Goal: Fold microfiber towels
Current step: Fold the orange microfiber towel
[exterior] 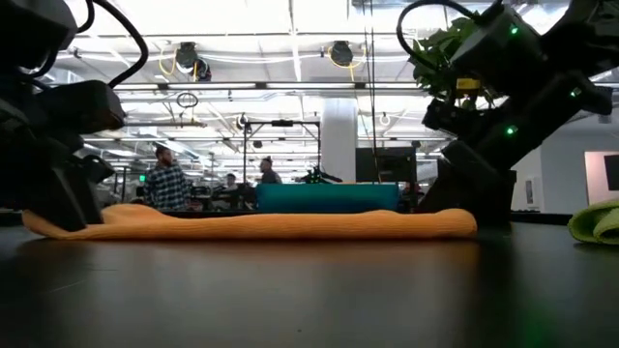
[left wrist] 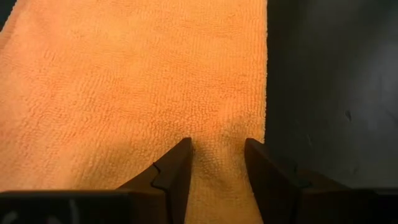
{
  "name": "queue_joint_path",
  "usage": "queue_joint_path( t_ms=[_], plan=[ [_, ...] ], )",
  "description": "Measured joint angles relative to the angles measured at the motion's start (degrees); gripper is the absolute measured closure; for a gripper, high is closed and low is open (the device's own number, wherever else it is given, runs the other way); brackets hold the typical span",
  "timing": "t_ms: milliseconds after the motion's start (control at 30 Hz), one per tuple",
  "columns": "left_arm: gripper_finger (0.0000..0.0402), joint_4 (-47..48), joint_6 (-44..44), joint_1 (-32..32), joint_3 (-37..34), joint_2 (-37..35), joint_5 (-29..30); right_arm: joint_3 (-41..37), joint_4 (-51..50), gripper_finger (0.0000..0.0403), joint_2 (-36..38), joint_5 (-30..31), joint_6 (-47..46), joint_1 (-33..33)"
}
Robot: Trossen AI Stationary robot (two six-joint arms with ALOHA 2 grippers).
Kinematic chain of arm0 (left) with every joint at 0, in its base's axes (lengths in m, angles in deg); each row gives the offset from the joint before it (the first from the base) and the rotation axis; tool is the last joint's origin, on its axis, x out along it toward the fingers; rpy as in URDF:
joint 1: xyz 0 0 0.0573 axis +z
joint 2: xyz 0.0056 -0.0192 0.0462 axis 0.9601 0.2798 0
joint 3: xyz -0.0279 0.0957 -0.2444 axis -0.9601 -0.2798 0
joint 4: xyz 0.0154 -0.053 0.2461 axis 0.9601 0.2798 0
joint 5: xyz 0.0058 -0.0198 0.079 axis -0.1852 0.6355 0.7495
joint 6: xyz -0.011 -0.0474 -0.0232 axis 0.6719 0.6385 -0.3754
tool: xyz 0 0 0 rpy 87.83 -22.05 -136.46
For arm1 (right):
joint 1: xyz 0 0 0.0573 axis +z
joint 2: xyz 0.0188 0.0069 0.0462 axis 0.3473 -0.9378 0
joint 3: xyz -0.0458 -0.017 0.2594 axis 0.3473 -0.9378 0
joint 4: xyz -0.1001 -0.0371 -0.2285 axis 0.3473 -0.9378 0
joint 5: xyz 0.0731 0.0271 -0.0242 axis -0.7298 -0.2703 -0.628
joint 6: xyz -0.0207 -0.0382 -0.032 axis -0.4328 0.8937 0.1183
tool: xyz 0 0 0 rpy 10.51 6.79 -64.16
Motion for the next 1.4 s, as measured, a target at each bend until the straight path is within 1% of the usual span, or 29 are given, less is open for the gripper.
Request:
queue_joint_path(
  t_ms=[167,300,367,433,533,567,633,700,733,800,900,1000,1100,1167,1333,1400],
  plan=[
    [0.0247,1.24,-2.19,0.0,-0.17,-3.24,0.09,0.02,-0.09,0.0301,0.65,0.7,0.87,-0.61],
    [0.0248,1.78,-4.53,0.0,-0.41,-6.12,2.66,0.02,-0.11,0.0301,0.65,0.79,0.95,-0.86],
    [0.0248,1.32,-5.3,0.07,-0.35,-7.87,3.82,0.0,1.24,0.0301,0.67,-0.13,0.99,-0.81],
    [0.0248,1.43,-6.7,0.04,0.04,-9.54,3.98,-0.01,4.81,0.0301,0.66,-1.17,2.3,-0.23],
    [0.0248,0.79,-10.18,0.04,1.2,-12.23,5.29,-0.04,14.54,0.0301,0.67,-7.15,7.58,0.97],
    [0.0248,0.5,-11.48,0.04,1.51,-13.01,6.96,-0.03,17.81,0.0301,0.67,-9.76,9.31,1.3],
    [0.0248,0.64,-13.63,0.04,1.57,-14.24,12.21,-0.01,23.27,0.0301,0.69,-14.59,11.58,2.07],
    [0.0248,1.5,-15.24,0.69,1.57,-14.43,17.14,0.02,25.48,0.0301,0.72,-17.39,12.06,2.78],
    [0.0248,2.61,-15.78,1.39,1.57,-14.45,18.29,0.02,25.39,0.0301,0.72,-18.45,11.89,3.12],
    [0.0248,4.21,-15.57,3.49,1.57,-14.01,18.6,0.04,24.23,0.0301,0.28,-18.85,10.68,4.11],
    [0.0248,5.02,-14.32,7.14,1.19,-12.17,16.0,0.03,23.07,0.0301,-1.17,-20.47,7.83,5.89],
    [0.0248,5.86,-14.17,9.88,1.09,-9.96,13.37,0.54,20.48,0.0302,-2.72,-21.13,2.52,7.33],
    [0.0248,6.74,-16.59,12.52,1.09,-9.0,13.36,1.94,15.34,0.0311,-4.15,-21.33,-1.49,8.42],
    [0.0248,6.6,-17.93,14.82,1.09,-8.88,13.35,2.98,13.42,0.0318,-5.07,-21.63,-2.18,9.29],
    [0.0248,6.57,-19.17,20.91,1.09,-8.88,13.74,4.37,12.89,0.0338,-6.73,-24.4,-2.26,10.23],
    [0.0248,6.56,-19.72,23.0,1.09,-8.88,13.88,4.37,12.38,0.0347,-6.96,-24.35,-2.92,10.19]
  ],
)
